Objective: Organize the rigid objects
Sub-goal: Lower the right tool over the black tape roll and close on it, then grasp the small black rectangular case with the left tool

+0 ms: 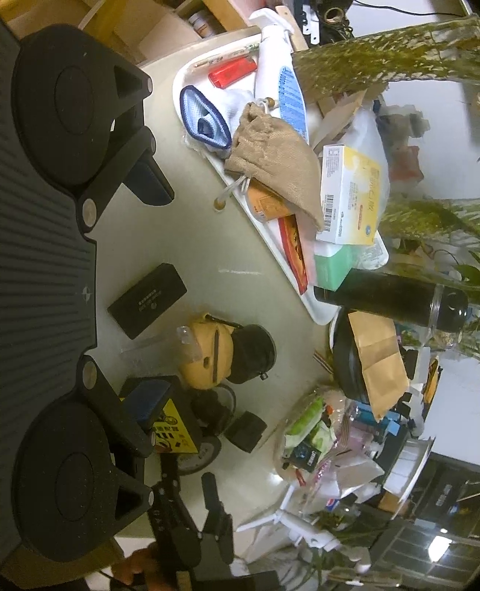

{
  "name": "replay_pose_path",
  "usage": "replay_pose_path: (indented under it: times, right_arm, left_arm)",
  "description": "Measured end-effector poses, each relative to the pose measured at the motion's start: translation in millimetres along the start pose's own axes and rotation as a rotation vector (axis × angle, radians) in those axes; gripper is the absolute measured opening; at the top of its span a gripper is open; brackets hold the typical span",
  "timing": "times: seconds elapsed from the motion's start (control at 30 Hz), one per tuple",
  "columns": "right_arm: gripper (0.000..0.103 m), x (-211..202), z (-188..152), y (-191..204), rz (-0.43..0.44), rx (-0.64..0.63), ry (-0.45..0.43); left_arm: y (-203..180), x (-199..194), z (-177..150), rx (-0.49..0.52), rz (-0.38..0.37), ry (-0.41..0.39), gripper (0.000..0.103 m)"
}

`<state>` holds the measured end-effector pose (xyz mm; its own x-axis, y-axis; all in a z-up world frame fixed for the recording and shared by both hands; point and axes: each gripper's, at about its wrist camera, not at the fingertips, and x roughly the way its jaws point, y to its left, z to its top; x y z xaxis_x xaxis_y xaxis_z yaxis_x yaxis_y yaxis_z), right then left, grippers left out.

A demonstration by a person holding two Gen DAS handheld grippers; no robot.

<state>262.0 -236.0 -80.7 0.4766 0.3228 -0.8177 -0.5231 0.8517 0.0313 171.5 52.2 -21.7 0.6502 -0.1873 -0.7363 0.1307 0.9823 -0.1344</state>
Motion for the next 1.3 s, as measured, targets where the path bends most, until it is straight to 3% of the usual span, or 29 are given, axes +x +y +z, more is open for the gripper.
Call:
replay_pose_path:
  times: [0.2,0.3,0.5,1.1,1.3]
  right_arm:
    - [0.086,8,5,-1,0.012,0.012,0.005]
    - [0.075,10,5,-1,0.027,0.032,0.018]
    - [0.075,1,3,-5,-0.027,0.072,0.006]
    - [0.075,-65,-18,-10,-0.081,0.149,-0.134]
    - [0.075,-81,-28,-9,-0.075,0.183,-0.164]
  left_arm:
    - [1,5,-2,0.001,0.007,0.018,0.103]
    - [0,8,-3,0.014,0.02,0.032,0.103]
    - [-3,20,-9,0.052,0.047,0.103,0.103]
    - [-28,55,-2,0.209,0.113,0.155,0.103]
    - [-27,71,2,0.209,0.119,0.179,0.102]
